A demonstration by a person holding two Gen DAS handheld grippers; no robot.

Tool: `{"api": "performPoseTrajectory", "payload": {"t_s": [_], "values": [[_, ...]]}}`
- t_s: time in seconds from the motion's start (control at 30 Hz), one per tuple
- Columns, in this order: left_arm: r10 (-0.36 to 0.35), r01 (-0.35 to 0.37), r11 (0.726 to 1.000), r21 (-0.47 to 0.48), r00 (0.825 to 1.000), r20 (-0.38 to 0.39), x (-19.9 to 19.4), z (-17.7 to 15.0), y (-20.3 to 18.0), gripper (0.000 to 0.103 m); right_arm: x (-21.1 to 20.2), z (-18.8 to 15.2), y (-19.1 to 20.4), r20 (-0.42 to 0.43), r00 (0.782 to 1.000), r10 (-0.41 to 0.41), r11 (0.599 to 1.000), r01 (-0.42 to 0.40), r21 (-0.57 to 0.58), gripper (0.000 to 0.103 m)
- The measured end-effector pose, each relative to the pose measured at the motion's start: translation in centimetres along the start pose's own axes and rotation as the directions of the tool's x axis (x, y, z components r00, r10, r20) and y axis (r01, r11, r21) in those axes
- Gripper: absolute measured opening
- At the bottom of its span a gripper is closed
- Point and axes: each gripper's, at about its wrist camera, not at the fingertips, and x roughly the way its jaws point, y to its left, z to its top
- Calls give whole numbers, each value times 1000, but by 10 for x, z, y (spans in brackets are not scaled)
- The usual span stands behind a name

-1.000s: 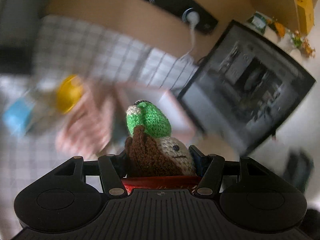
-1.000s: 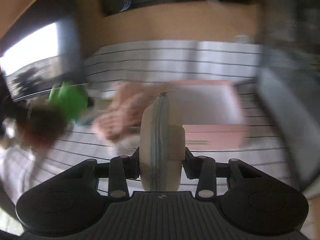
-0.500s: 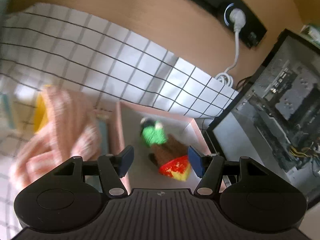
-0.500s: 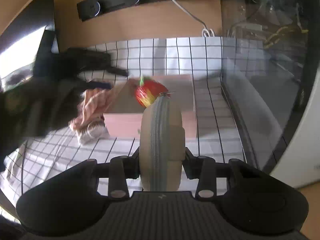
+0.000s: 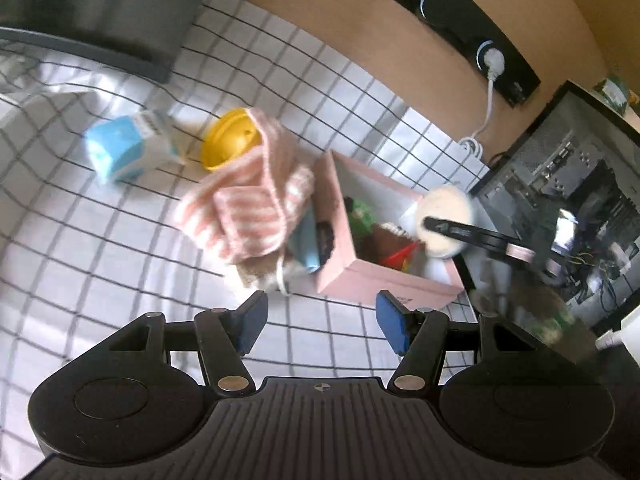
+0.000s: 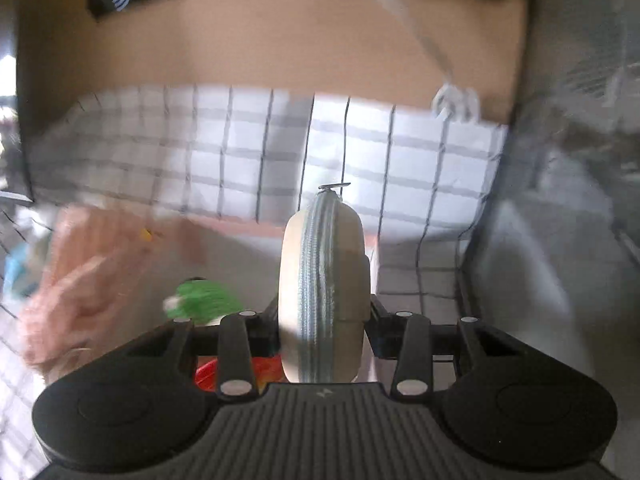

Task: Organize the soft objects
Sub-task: 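Carry the tin with the right tool while the left tool drops the doll into the pink box, then lower the beige tin into the pink box and open the right tool, then grasp the striped pink towel with the left tool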

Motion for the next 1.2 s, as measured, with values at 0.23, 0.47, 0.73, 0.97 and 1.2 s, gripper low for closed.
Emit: {"api": "performPoseTrajectory", "payload": {"t_s": [0.23,0.47,0.73,0.97,1.2], "values": [[19,-19,999,-48,1000,7,-19,-4,24,64,36,-5,7,-184,939,289,934,-235,268,42],[7,-8,999,-44,1000,-22,-15,-5,33,64,12,-4,11,-153,975,159,979,-135,154,71],[57,-56,997,61,998,-10,8,25,31,64,-34,-11,6,-69,996,64,990,-55,131,71],[59,-55,993,107,997,-42,76,103,30,64,-83,-52,74,49,999,9,999,-7,-34,83],[47,-42,999,33,985,-166,151,133,56,64,-103,-100,106,-61,997,43,996,-47,-75,83]]}}
